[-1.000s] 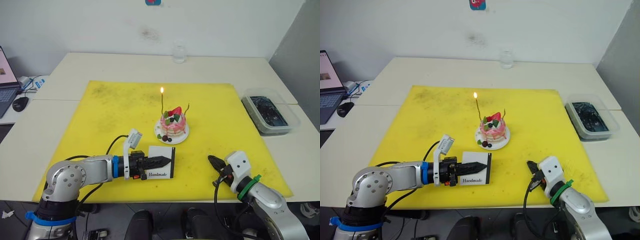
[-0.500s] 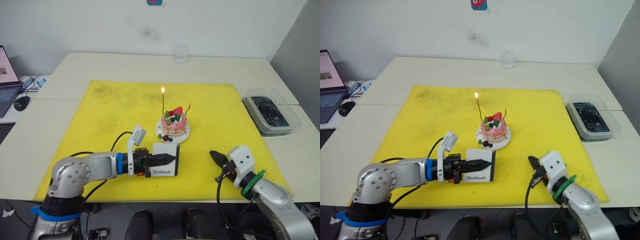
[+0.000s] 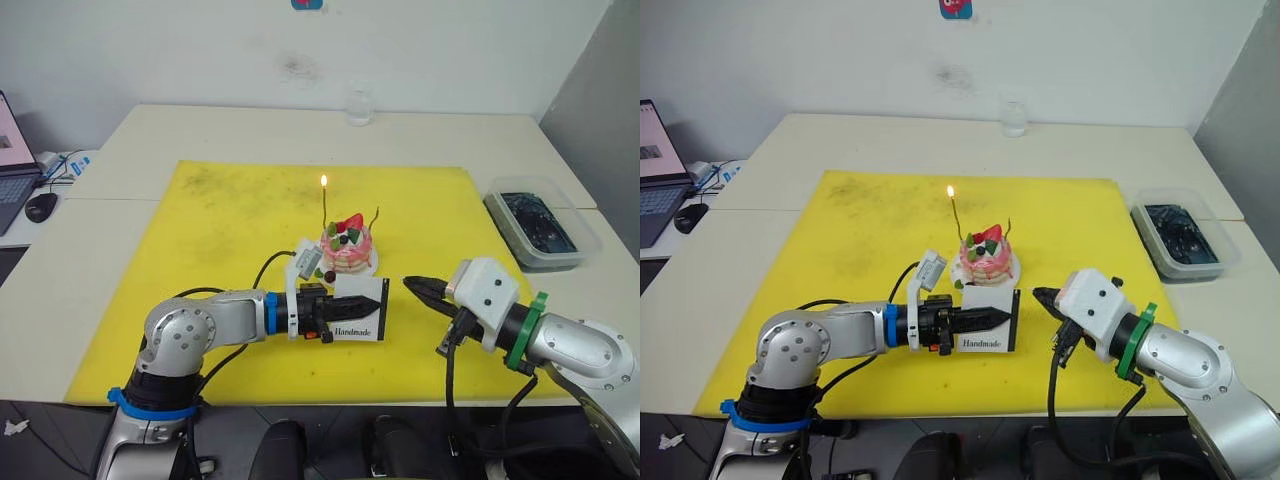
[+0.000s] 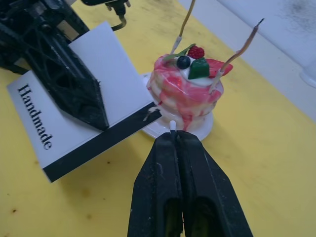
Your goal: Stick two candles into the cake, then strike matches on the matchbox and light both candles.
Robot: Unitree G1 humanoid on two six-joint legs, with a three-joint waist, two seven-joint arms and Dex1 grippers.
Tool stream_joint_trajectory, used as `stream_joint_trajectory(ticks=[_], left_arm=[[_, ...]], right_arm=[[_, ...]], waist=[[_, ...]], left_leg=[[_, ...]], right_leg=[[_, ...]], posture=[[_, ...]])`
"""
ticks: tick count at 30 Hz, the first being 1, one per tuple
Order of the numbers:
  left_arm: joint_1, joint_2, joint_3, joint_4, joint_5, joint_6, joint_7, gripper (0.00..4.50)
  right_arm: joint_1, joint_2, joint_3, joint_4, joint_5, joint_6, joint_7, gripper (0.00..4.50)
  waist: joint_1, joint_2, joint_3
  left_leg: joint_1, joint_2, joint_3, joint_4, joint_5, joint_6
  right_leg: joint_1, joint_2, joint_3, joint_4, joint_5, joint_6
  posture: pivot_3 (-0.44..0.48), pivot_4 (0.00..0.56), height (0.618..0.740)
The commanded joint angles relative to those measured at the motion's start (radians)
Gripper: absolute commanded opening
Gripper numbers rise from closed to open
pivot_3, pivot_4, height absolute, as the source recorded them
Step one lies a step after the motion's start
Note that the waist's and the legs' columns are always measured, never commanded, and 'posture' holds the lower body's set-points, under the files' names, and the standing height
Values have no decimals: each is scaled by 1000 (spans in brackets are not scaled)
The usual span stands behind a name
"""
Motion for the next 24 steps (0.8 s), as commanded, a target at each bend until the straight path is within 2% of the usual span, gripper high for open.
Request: stream_joint_trajectory(ticks=[1,24], left_arm=[[-17,-9,-3,-13,8,-20,-25,0],[-3,-16,4,-29,31,-11,-54,0]], right_arm=[[-22,-10,0,-51,17,11,2,51],[-30,2,64,-37,-12,6,-31,51]], waist=[[0,0,0],[0,0,0]], left_leg=[[0,0,0,0,0,0],[0,0,0,0,0,0]], right_leg=[[0,0,0,0,0,0],[0,0,0,0,0,0]], posture=[[0,150,740],[0,150,740]])
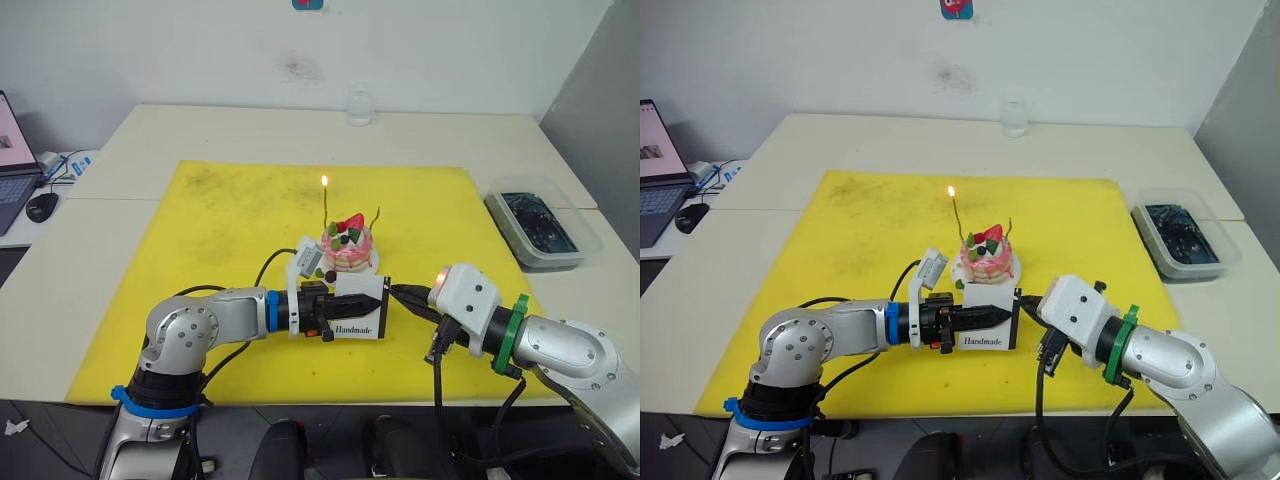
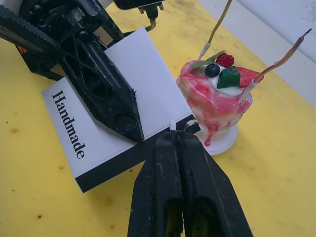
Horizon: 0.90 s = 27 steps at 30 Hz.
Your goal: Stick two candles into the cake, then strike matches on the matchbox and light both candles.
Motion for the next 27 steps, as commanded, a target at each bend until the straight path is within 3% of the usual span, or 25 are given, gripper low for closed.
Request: stream_joint_trajectory(ticks=[1,27], left_arm=[[1,-2,4,-27,-5,-12,-15,0],[1,9,-49,-58,68,-53,-85,0]], right_arm=[[5,5,-15,-23,-6,-18,-13,51],[-15,0,38,7,-35,-9,-3,51]], waist=[[0,0,0],[-1,0,0]], left_leg=[[0,0,0,0,0,0],[0,0,0,0,0,0]], right_leg=[[0,0,0,0,0,0],[0,0,0,0,0,0]], posture=[[0,150,740],[0,150,740]])
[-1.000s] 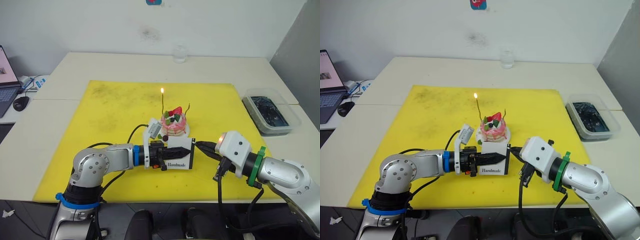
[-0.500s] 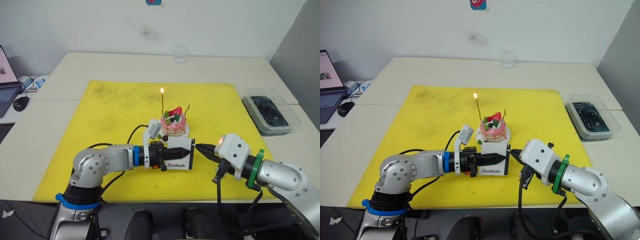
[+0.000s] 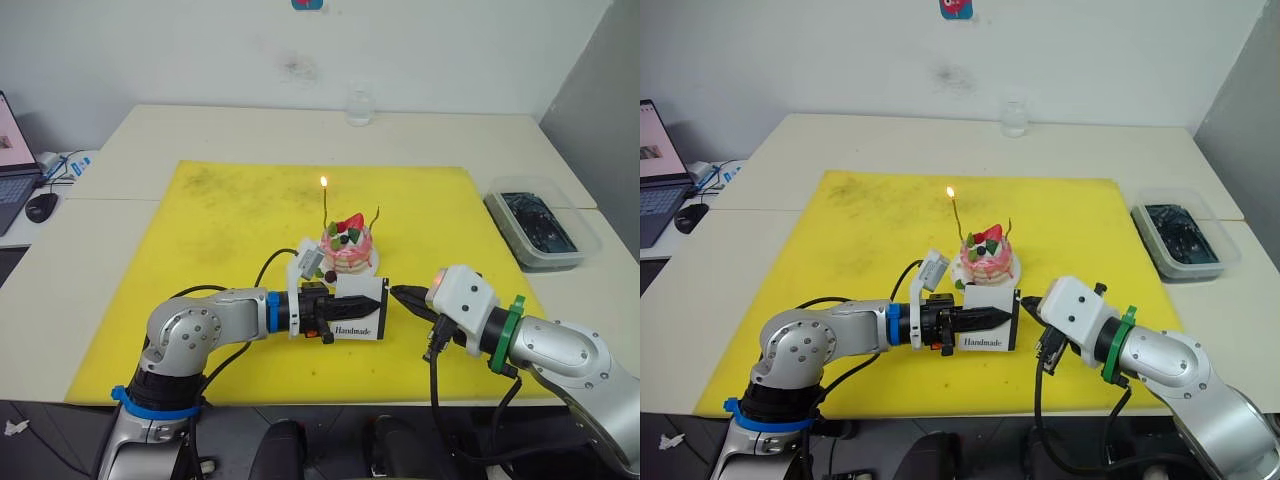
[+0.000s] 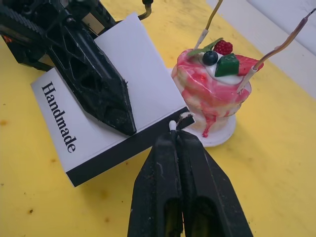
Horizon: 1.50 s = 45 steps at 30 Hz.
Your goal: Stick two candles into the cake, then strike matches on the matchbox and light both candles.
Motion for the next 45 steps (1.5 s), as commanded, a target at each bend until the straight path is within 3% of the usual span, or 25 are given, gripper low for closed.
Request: stream_joint_trajectory(ticks=[1,12,23,45], left_arm=[[-4,-2,-22,-51,5,-22,-36,0],[-4,11,-40,-59,60,-58,-61,0],[31,31,-31,-58,139,-109,-35,0],[23,-9,-34,-72,162,-112,-22,0]], right_arm=[[-10,-4,7,-17,-2,-1,4,51],[-18,-24,-26,1,-16,69,-22,51],[-31,30,-127,-48,73,102,-17,51],[-76,18,17,-20,52,125,-52,51]], waist=[[0,0,0],[0,0,0],[0,0,0],[0,0,0]], left_leg=[[0,0,0,0,0,0],[0,0,0,0,0,0],[0,0,0,0,0,0],[0,0,0,0,0,0]], right_leg=[[0,0,0,0,0,0],[0,0,0,0,0,0],[0,0,0,0,0,0],[0,0,0,0,0,0]], posture=[[0,150,740],[0,150,740],[0,150,740],[0,150,740]])
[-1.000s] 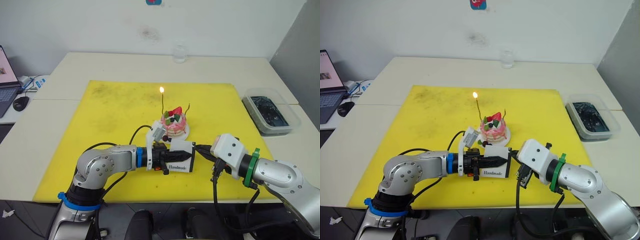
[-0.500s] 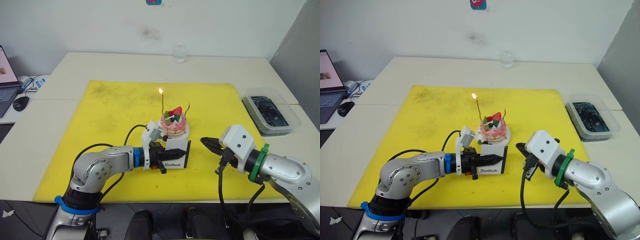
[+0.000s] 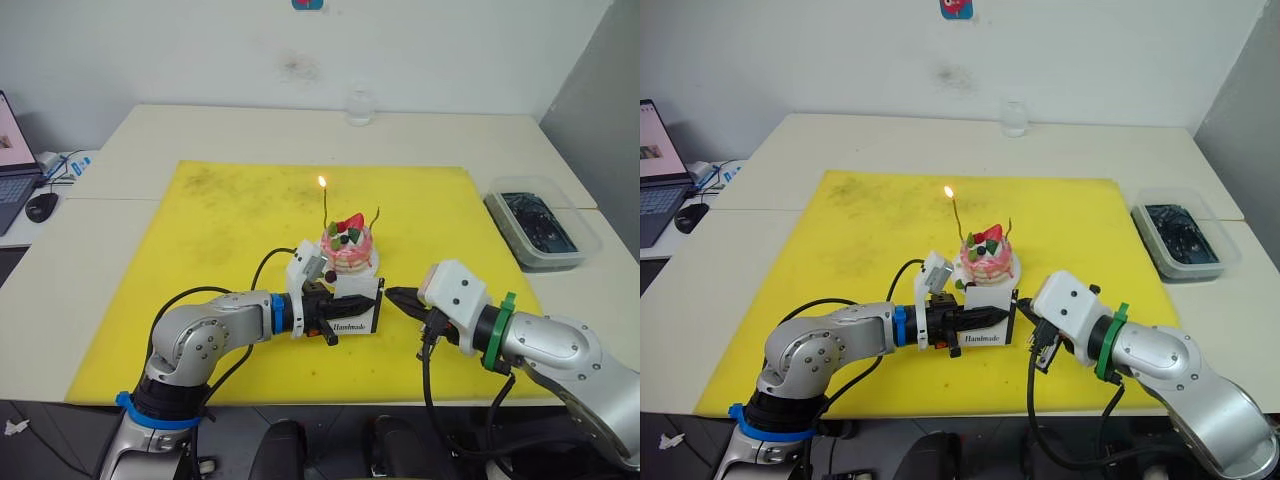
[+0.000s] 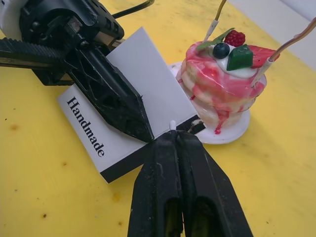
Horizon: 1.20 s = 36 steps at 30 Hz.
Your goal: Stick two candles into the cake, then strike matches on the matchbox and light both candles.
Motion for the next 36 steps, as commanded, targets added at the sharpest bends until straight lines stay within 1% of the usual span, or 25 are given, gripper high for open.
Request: stream_joint_trajectory(ticks=[1,20,27,28,31,33,36], left_arm=[[-12,-5,10,-40,-10,-13,-12,0],[-4,5,-12,-66,-1,-22,-41,0],[6,22,-46,-82,17,-37,-73,0],[11,25,-50,-86,17,-35,-79,0],[44,47,-37,-114,6,-24,-85,0],[74,68,-5,-134,-6,-10,-77,0],[109,103,26,-146,-13,-7,-72,0]], right_arm=[[-11,-1,3,-12,-17,-7,-14,51],[6,3,33,15,-70,-18,-40,51],[-18,44,39,26,-85,-33,-54,51],[-26,57,31,32,-98,-44,-69,51],[-60,90,-47,61,-154,-79,-139,51],[-56,81,-93,66,-162,-87,-138,51],[-45,76,-122,59,-153,-86,-122,51]], waist=[[0,0,0],[0,0,0],[0,0,0],[0,0,0],[-3,0,0],[-2,0,0],[-2,0,0]], left_leg=[[0,0,0,0,0,0],[0,0,0,0,0,0],[0,0,0,0,0,0],[0,0,0,0,0,0],[0,0,1,0,0,0],[0,0,0,0,0,0],[0,1,0,0,0,0]], right_leg=[[0,0,0,0,0,0],[0,0,0,0,0,0],[0,0,0,0,0,0],[0,0,0,0,0,0],[0,0,1,0,0,0],[0,0,0,0,0,0],[0,0,0,0,0,0]], posture=[[0,150,740],[0,150,740],[0,150,740],[0,150,740],[0,150,740],[0,150,740],[0,150,740]])
